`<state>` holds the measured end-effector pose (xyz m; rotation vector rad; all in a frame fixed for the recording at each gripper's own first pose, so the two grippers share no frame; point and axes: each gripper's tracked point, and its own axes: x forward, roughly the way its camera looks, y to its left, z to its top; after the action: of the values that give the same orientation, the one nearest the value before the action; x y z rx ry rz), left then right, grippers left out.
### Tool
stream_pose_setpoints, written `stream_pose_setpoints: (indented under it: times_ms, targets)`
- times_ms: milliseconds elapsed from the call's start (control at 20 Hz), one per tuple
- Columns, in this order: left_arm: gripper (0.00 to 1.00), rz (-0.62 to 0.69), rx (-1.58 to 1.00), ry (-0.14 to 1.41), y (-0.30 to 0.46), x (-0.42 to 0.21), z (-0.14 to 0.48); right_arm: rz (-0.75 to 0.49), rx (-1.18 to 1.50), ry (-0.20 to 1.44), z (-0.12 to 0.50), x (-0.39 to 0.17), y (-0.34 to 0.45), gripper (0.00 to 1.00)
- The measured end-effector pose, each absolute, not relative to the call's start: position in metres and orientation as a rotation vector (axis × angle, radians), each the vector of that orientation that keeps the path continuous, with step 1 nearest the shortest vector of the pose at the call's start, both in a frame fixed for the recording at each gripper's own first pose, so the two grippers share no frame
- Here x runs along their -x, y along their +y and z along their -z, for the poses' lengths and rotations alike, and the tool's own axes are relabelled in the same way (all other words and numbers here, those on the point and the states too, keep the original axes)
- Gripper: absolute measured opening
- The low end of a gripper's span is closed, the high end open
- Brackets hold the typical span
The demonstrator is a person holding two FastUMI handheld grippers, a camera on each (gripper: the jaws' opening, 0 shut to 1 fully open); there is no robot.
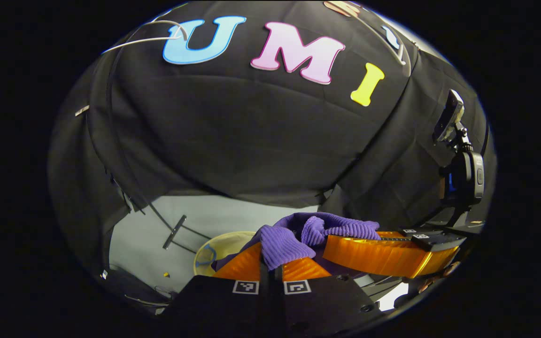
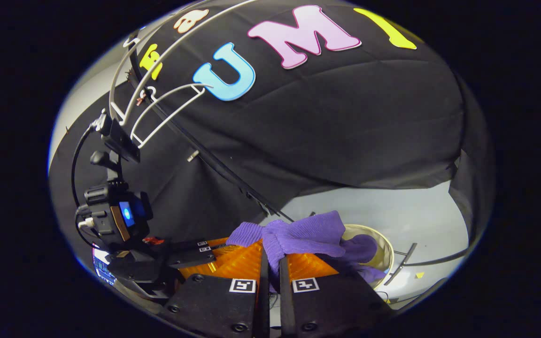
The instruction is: Grasp the clothes on the hanger with both hands and then place them into the laundry hamper below.
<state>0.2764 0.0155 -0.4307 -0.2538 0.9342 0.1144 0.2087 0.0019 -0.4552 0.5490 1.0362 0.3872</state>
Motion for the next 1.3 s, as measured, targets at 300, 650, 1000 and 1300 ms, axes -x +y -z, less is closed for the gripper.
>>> stream_pose_setpoints:
  times_ms: [300,650,1000,1300]
  targets:
    - [0.05,-0.196,0.393,1.092,0.021,-0.263,0.457,-0.348,-0.474,1.188,0.49,-0.181,-0.001,0.14]
    - [0.05,-0.227,0.413,1.178,0.016,-0.249,0.465,-0.334,-0.389,1.285,0.509,-0.167,-0.001,0.14]
    - [0.09,-0.243,0.422,1.21,0.01,-0.256,0.469,-0.287,-0.346,1.323,0.514,-0.163,-0.008,0.51]
    - [0.86,-0.278,0.389,1.204,0.023,-0.25,0.469,-0.244,-0.36,1.278,0.509,-0.174,-0.018,0.91]
